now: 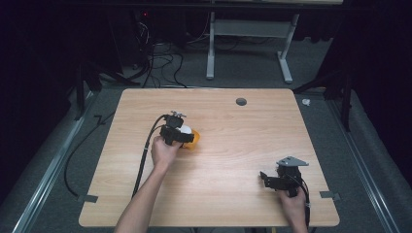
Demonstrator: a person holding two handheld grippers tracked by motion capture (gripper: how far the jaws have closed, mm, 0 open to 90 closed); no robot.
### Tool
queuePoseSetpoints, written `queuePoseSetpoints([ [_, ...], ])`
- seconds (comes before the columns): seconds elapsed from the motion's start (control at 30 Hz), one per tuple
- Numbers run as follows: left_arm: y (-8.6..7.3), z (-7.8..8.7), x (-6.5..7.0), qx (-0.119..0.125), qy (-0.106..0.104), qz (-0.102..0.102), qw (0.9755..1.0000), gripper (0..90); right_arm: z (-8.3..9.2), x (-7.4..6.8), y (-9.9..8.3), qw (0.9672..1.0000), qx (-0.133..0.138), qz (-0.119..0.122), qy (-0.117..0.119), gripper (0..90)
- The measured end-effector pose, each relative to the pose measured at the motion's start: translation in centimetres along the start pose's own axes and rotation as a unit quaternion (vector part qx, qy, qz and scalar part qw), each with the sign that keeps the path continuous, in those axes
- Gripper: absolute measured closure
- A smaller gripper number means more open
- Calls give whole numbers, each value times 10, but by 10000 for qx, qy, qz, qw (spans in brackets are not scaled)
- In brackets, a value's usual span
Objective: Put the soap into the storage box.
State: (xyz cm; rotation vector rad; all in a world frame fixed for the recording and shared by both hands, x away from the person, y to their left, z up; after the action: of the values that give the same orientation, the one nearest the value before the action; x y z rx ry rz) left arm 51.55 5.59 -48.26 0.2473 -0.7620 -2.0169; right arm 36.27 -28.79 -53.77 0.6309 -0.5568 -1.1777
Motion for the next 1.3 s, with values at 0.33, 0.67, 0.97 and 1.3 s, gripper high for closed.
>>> queuePoseSetpoints([
  [0.33,-2,-2,-1,-41,10,9,10000,244,0,0,0,10000,2,0,7,170],
  [0.67,-3,-3,-1,-21,-17,60,10000,243,0,0,0,10000,0,4,3,170],
  [0.97,-2,2,-4,101,-66,121,9999,247,0,0,0,10000,0,4,-1,170],
  [1.3,0,12,-6,264,-95,111,9995,245,0,0,0,10000,-1,-4,-3,170],
])
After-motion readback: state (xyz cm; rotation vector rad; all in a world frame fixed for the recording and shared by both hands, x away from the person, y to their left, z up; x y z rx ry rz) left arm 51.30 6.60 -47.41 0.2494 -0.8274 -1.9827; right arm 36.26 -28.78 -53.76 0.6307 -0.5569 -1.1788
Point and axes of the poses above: each handheld gripper's, and its own axes: z roughly backward along the jaws, y roughly out of its top, x roughly to its right, the point moved 5 cm from there along -z, roughly forward along the jaws, and after that the axes turned 5 degrees about -y, right-handed, at the moved point
